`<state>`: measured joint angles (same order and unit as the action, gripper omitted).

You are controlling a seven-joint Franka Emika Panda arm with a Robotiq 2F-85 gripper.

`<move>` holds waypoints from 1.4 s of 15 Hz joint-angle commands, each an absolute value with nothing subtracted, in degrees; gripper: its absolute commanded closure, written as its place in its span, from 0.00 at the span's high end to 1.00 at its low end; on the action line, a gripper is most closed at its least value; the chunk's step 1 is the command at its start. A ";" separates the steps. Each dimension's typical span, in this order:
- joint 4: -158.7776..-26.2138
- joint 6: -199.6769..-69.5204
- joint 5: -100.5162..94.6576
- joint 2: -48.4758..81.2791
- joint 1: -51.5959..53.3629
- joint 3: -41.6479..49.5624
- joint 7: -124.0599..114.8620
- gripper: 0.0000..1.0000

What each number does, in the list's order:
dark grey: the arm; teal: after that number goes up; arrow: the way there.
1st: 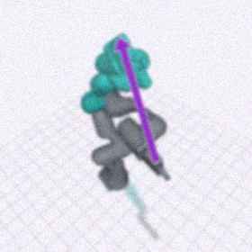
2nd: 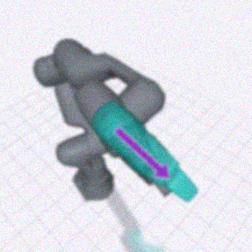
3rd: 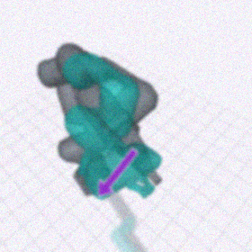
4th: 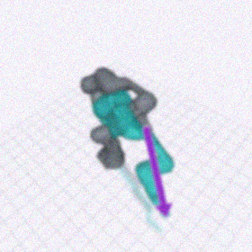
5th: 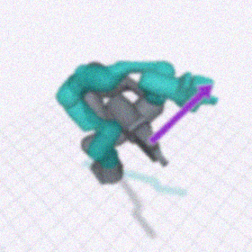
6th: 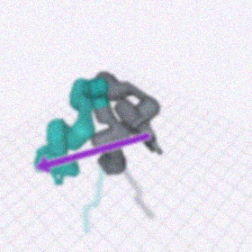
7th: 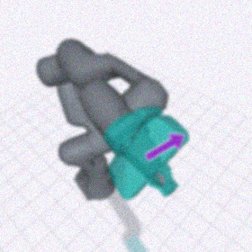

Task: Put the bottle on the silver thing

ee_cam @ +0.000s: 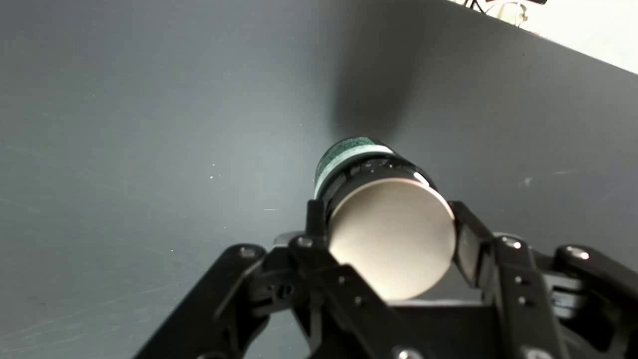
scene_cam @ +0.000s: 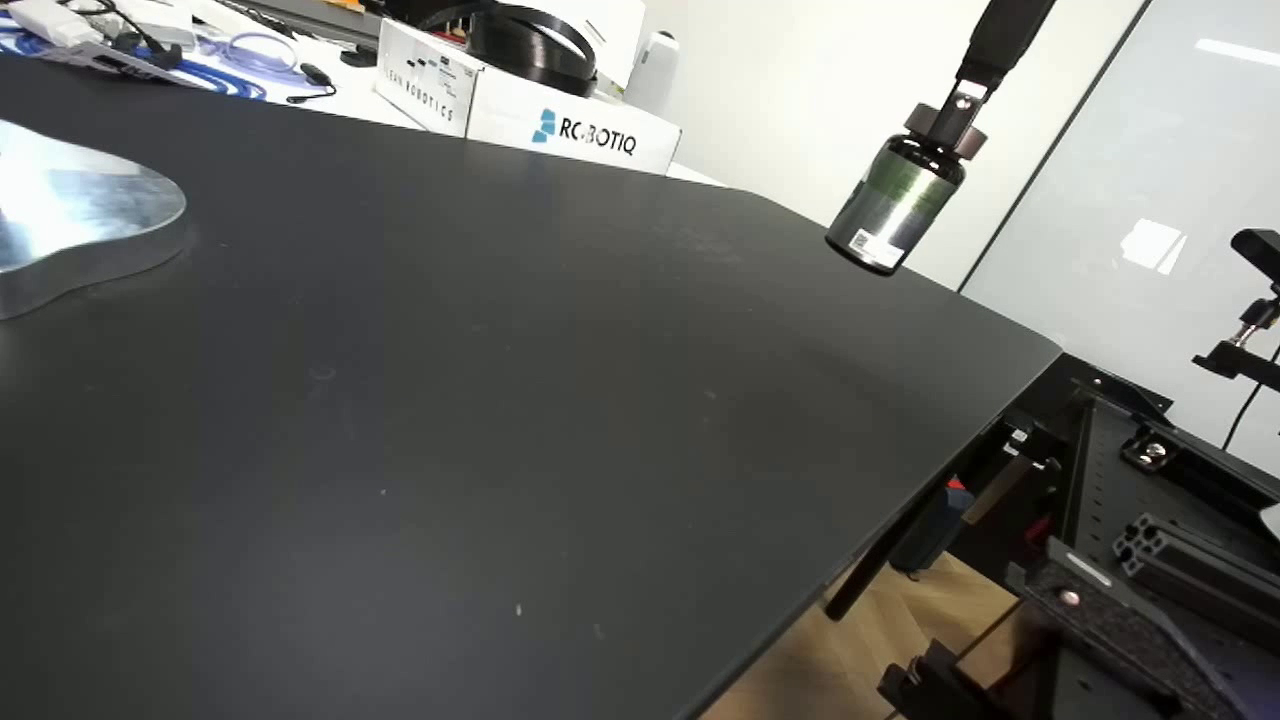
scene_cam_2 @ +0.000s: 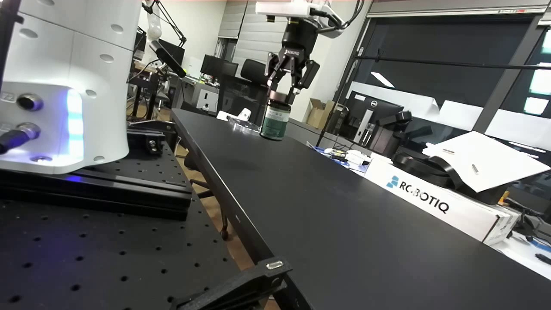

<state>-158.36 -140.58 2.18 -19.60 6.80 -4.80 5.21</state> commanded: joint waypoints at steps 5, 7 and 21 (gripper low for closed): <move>-136.70 -141.09 -2.25 2.26 9.19 -10.35 1.03 0.36; -130.17 -140.39 -4.86 7.44 10.75 -11.64 0.20 0.36; -84.52 -137.32 -19.97 39.67 30.74 -9.40 -5.06 0.36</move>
<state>-95.54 -141.14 -18.23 32.78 27.51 -11.06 -3.26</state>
